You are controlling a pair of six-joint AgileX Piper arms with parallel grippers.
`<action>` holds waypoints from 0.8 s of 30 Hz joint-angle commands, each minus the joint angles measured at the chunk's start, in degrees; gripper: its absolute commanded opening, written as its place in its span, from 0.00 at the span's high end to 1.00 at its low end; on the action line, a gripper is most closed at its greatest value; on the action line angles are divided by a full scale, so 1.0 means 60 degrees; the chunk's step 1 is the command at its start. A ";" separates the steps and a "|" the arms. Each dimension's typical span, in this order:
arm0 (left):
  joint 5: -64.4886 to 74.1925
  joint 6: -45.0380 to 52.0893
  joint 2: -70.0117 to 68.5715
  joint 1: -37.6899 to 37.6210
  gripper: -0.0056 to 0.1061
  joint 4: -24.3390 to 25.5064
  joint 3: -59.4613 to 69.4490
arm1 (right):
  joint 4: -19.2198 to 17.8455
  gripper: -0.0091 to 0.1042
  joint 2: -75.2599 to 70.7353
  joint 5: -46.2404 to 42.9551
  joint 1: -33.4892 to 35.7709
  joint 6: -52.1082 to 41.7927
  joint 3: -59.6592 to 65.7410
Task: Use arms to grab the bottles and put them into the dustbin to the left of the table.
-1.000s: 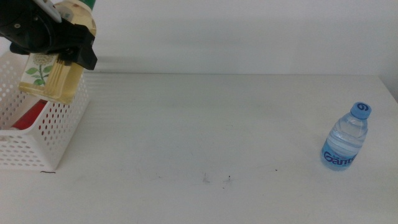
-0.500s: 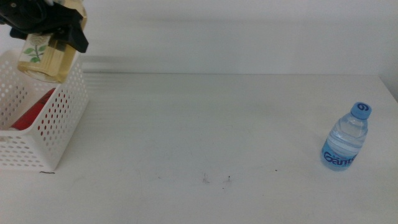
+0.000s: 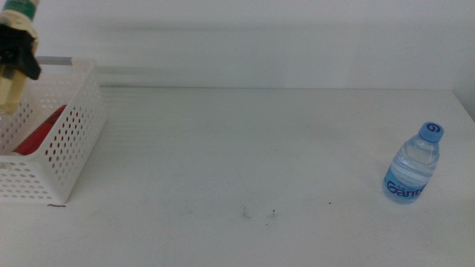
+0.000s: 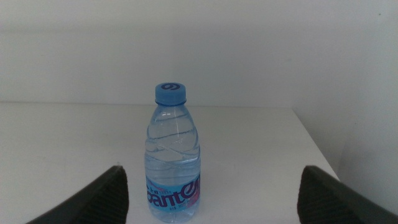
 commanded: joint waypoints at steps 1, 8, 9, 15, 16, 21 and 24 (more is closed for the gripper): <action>-0.0276 0.0247 -0.0090 0.0267 0.96 -0.0097 -0.0147 | -0.0064 0.25 -0.0047 -0.0084 -0.0077 -0.0055 0.0036; -0.0276 0.0689 0.0229 0.0656 0.96 -0.0117 -0.0147 | -0.0064 0.25 -0.0047 -0.0084 -0.0077 -0.0055 0.0036; -0.0276 0.0834 0.0316 0.0656 0.96 -0.0117 -0.0147 | -0.0064 0.25 -0.0047 -0.0084 -0.0077 -0.0055 0.0036; -0.0276 0.1037 0.0707 0.0638 0.96 -0.0111 -0.0147 | -0.0064 0.25 -0.0047 -0.0084 -0.0077 -0.0055 0.0036; -0.0276 0.1037 0.0732 0.0638 0.95 -0.0111 -0.0147 | -0.0064 0.25 -0.0047 -0.0084 -0.0077 -0.0055 0.0036; -0.0276 0.1053 0.0955 0.0638 0.84 -0.0111 -0.0147 | -0.0064 0.25 -0.0047 -0.0084 -0.0077 -0.0055 0.0036; -0.0276 0.1161 0.1154 0.0638 0.71 -0.0131 -0.0147 | -0.0064 0.25 -0.0047 -0.0084 -0.0077 -0.0055 0.0036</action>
